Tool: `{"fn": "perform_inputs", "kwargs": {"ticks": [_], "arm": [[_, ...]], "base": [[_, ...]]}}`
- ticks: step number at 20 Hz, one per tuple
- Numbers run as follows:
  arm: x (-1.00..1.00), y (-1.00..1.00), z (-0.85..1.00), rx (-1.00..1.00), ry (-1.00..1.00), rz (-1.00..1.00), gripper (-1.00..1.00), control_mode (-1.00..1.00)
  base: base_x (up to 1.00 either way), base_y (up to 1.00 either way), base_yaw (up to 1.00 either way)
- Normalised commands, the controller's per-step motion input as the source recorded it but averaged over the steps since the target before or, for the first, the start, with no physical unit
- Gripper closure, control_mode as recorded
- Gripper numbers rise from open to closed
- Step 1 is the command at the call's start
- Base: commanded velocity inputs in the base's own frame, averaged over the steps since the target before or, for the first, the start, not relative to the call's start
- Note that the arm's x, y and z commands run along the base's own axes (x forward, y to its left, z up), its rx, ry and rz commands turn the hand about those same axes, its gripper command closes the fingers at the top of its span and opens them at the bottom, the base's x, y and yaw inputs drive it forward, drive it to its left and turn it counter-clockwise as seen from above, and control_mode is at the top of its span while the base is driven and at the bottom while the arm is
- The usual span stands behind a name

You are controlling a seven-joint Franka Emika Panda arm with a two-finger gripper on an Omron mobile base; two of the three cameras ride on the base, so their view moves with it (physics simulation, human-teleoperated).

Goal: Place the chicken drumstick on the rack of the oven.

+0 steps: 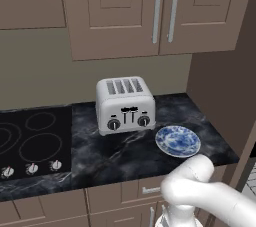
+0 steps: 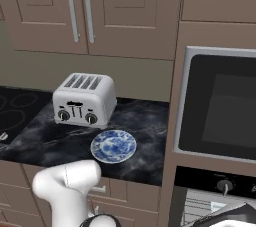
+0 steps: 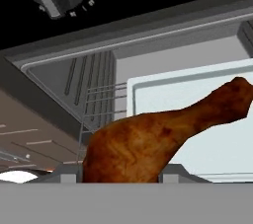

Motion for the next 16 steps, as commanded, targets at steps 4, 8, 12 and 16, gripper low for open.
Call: {"fn": "perform_inputs", "kwargs": {"ticks": [4,8,12,16], "arm": [[0.39,0.00,-0.56,0.00,0.00,0.00,1.00,-1.00],[0.36,-0.10,-0.54,0.00,0.05,0.00,1.00,-1.00],[0.20,-0.52,-0.60,0.00,0.03,-0.09,1.00,-1.00],[0.19,-0.49,-0.55,-0.06,0.00,-0.15,1.00,-1.00]], "base": [[0.00,0.00,0.00],[0.00,0.00,0.00],[0.00,0.00,0.00],[0.00,0.00,0.00]]}}
